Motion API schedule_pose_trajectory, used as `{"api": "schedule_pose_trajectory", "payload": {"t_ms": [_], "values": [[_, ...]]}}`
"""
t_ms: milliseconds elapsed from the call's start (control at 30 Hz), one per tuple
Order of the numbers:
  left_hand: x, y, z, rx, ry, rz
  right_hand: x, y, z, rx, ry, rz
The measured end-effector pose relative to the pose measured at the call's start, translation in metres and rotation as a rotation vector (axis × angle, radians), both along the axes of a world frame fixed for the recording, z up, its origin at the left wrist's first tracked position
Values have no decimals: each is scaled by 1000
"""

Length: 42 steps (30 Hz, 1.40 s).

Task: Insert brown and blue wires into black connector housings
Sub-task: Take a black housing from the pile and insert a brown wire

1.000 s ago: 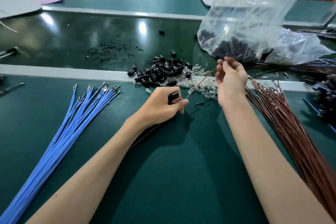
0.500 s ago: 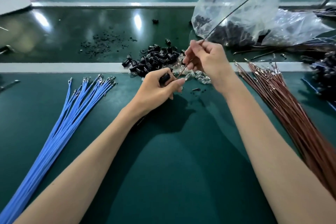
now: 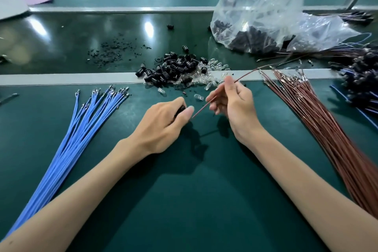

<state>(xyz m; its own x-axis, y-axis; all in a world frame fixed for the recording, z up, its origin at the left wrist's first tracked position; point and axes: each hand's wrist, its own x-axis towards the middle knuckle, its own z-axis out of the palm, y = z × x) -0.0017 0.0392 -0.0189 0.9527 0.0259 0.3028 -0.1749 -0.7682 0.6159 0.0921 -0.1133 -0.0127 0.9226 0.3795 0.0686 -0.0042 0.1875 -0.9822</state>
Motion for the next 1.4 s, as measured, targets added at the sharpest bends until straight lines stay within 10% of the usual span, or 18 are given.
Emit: {"api": "schedule_pose_trajectory", "payload": {"t_ms": [1400], "values": [[0, -3, -5, 43, 20, 50, -3, -5, -2, 292, -5, 50]]}}
